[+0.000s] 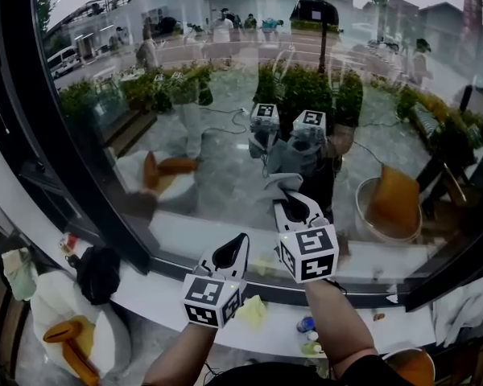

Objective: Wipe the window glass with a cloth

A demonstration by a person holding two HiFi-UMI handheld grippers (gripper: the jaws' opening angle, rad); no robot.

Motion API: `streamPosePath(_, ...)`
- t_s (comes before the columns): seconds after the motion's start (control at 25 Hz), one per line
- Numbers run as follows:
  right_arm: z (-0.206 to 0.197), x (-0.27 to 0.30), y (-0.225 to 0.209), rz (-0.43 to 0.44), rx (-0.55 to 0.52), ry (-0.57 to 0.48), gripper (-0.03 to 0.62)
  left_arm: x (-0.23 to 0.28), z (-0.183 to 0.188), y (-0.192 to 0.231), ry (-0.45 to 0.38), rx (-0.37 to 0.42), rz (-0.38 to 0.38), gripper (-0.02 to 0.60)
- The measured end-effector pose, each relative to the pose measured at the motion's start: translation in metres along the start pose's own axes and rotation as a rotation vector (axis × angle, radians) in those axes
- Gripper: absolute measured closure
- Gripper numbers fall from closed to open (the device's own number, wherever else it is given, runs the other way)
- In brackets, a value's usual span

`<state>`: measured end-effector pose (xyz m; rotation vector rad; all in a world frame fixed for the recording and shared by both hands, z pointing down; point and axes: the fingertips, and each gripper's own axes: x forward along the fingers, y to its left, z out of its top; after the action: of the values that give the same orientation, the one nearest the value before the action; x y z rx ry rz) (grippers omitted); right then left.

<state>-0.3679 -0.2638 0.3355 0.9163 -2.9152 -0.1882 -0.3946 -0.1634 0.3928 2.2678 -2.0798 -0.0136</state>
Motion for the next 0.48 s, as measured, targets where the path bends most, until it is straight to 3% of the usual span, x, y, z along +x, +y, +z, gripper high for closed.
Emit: streamPosePath(0.48, 0.039, -0.03, -0.014, -0.062, -0.047, -0.047, 0.556, 0.003, 0.022, -0.029, -0.039, 0.01, -0.071, 0.574)
